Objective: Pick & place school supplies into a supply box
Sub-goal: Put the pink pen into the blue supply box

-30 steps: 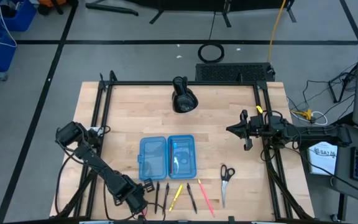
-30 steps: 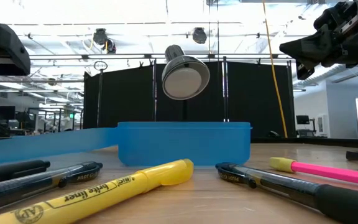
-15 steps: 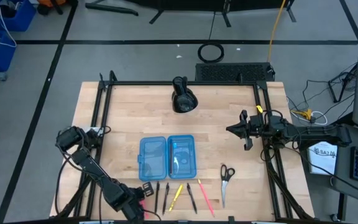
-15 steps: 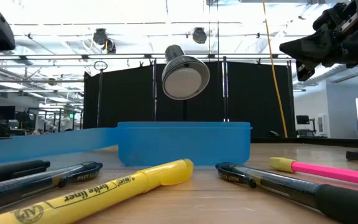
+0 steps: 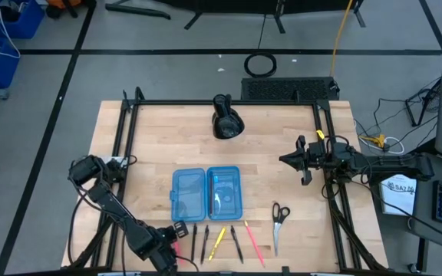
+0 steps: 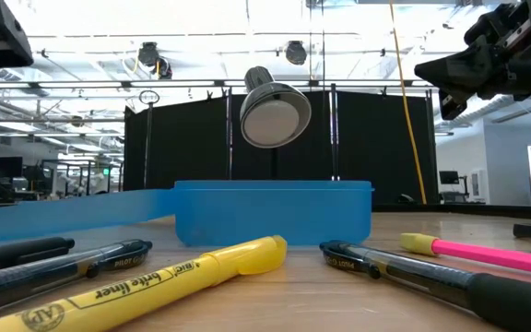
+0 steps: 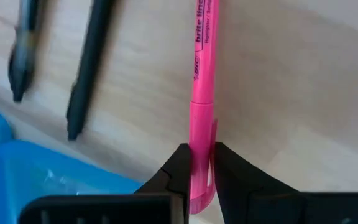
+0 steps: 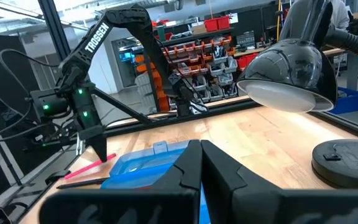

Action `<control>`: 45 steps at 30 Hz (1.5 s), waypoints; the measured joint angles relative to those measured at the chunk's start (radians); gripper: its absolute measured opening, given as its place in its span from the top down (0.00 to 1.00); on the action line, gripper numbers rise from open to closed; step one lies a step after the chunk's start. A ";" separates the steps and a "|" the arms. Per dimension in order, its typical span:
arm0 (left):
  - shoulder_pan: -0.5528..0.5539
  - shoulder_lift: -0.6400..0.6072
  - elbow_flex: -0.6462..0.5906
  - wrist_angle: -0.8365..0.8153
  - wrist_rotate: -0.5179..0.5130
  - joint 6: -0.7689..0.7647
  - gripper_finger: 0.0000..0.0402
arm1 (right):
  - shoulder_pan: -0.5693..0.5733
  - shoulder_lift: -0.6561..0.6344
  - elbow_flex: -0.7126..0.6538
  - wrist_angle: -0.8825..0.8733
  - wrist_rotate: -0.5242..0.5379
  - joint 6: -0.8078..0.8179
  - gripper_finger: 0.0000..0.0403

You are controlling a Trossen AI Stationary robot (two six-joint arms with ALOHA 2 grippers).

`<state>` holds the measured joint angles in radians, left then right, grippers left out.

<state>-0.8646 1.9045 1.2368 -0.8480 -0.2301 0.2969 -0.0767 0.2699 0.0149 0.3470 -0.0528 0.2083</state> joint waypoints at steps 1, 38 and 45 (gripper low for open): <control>0.001 0.000 0.009 -0.024 -0.003 -0.005 0.87 | 0.000 0.000 0.000 0.000 0.000 -0.007 1.00; 0.451 -0.003 0.421 -0.287 -0.298 0.741 0.87 | 0.000 0.000 0.000 -0.035 -0.002 -0.001 1.00; 0.577 -0.003 0.374 -0.101 -0.131 0.989 0.87 | 0.000 0.000 0.000 -0.007 -0.001 -0.013 1.00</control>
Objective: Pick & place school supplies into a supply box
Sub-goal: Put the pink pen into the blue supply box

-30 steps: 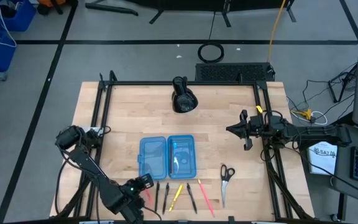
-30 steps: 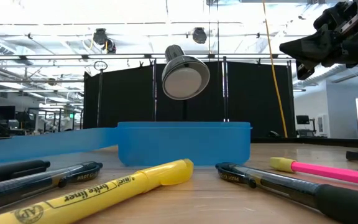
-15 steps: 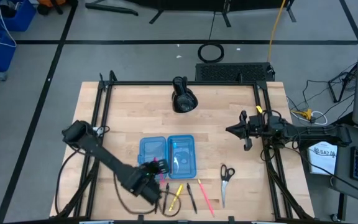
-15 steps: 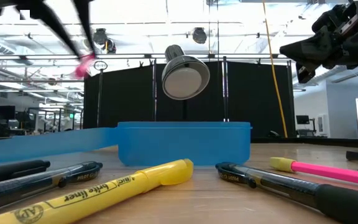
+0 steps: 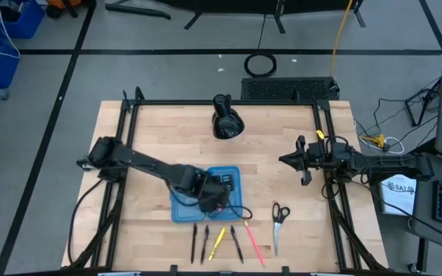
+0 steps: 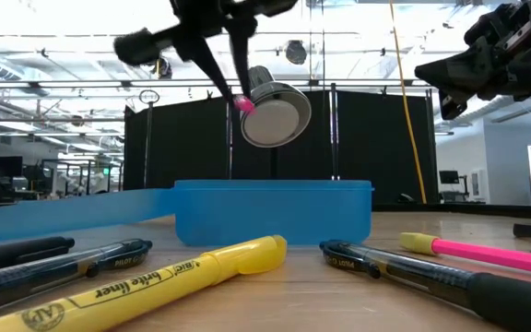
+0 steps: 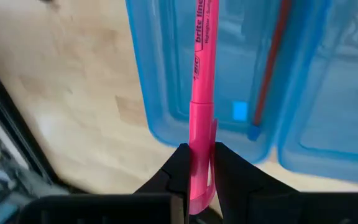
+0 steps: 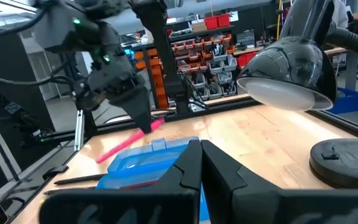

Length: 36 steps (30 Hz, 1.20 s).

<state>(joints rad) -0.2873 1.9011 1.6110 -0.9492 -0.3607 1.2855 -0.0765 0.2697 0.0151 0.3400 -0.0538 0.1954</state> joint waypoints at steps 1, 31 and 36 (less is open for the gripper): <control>0.012 0.000 -0.010 0.027 0.018 0.023 0.87 | 0.000 0.000 0.000 0.001 0.000 -0.003 1.00; 0.184 0.005 -0.378 0.405 0.225 0.168 0.87 | 0.000 0.000 0.000 0.025 0.004 -0.054 1.00; 0.200 0.022 -0.378 0.429 0.253 0.190 0.87 | 0.000 0.000 0.000 0.029 0.005 -0.054 1.00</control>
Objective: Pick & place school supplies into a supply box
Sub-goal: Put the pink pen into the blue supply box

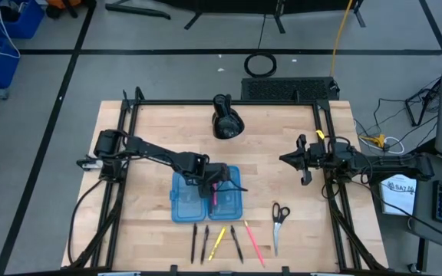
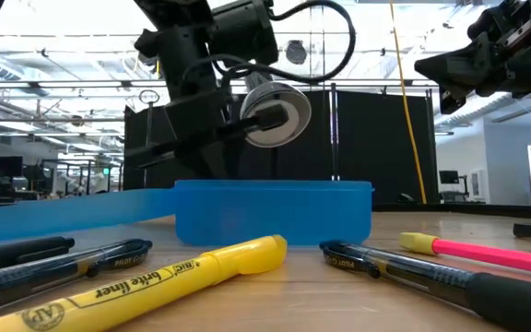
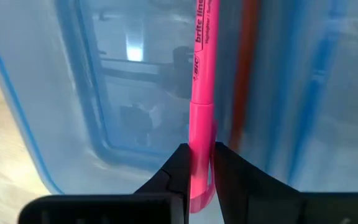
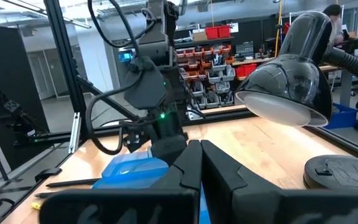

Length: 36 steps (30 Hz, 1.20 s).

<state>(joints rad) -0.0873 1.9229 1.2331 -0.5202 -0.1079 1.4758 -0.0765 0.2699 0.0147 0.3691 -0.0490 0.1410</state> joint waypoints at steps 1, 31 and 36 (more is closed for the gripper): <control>0.002 0.006 0.000 0.004 0.004 0.006 0.87 | 0.000 0.000 0.000 0.001 0.000 -0.002 1.00; -0.057 0.055 0.001 0.034 -0.120 -0.044 0.67 | 0.000 0.016 0.000 0.008 -0.003 -0.022 1.00; -0.100 0.022 -0.005 0.069 -0.201 -0.011 0.63 | 0.000 0.016 0.000 0.008 -0.003 -0.022 1.00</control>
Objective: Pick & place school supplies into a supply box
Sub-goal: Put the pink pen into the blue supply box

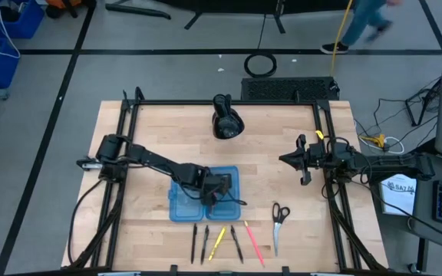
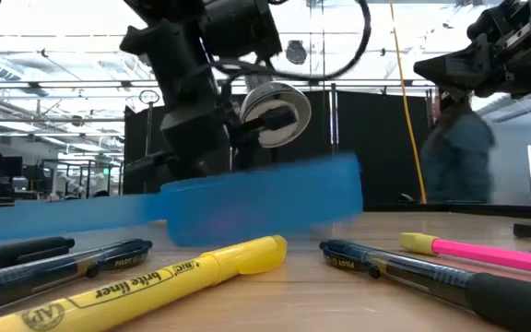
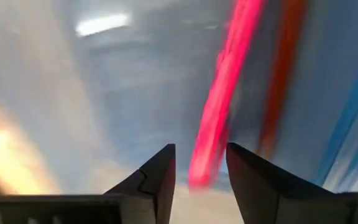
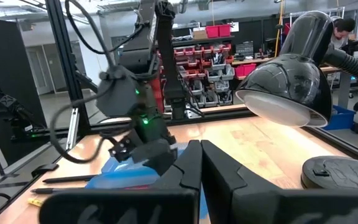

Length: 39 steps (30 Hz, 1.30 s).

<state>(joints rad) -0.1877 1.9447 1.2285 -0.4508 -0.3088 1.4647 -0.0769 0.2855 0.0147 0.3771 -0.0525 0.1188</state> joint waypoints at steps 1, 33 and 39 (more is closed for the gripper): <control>-0.008 -0.017 0.000 0.002 0.000 0.001 0.63 | 0.000 0.000 0.000 0.000 0.000 0.000 1.00; -0.040 -0.093 0.022 0.332 0.093 -1.025 0.98 | 0.000 0.040 0.000 0.089 -0.001 -0.023 1.00; -0.008 0.032 0.176 0.196 0.124 -1.092 0.99 | 0.000 0.060 0.000 0.118 0.000 -0.027 1.00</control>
<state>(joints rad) -0.1960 1.9769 1.4049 -0.2551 -0.1850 0.3726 -0.0766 0.3458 0.0150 0.4953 -0.0525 0.0921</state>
